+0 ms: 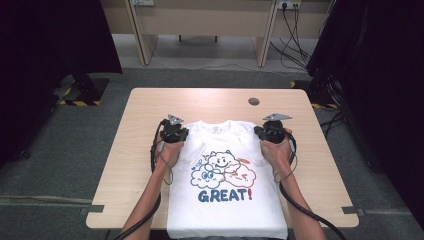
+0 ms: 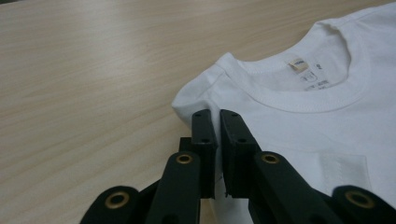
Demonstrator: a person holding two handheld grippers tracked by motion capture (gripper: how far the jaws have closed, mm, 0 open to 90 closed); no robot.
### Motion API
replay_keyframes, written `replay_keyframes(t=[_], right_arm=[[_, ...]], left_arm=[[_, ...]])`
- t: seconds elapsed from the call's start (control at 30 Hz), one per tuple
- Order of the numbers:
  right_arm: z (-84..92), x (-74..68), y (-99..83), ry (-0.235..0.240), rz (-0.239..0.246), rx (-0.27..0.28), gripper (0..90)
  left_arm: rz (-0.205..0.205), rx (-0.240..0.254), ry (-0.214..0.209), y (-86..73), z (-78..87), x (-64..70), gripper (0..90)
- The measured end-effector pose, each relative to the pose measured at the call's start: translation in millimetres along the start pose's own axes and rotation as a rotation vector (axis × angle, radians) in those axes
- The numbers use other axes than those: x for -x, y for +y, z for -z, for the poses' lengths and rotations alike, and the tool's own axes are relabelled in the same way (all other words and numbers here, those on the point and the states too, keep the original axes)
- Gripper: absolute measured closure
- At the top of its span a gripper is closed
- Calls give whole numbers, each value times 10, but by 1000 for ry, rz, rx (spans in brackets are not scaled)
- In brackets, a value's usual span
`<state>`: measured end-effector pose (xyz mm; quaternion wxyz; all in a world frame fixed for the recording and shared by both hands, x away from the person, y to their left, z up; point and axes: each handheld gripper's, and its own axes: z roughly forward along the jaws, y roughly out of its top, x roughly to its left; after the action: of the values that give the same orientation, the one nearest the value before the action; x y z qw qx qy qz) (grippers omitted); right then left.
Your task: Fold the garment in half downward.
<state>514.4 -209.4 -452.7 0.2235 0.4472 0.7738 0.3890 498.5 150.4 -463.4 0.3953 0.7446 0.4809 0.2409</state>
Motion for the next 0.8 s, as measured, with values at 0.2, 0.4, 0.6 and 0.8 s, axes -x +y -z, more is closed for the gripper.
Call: replay_keyframes(t=[0.2,0.4,0.6,0.8], right_arm=[[23,-41,107,-6,14,20,879],[95,-38,229,-8,7,65,879],[265,-25,388,-6,18,133,879],[427,-34,466,6,46,187,879]], left_arm=[[-6,28,13,83,17,8,845],[-23,84,23,237,109,-8,845],[-35,168,12,423,225,-1,845],[-70,233,-5,615,391,50,845]])
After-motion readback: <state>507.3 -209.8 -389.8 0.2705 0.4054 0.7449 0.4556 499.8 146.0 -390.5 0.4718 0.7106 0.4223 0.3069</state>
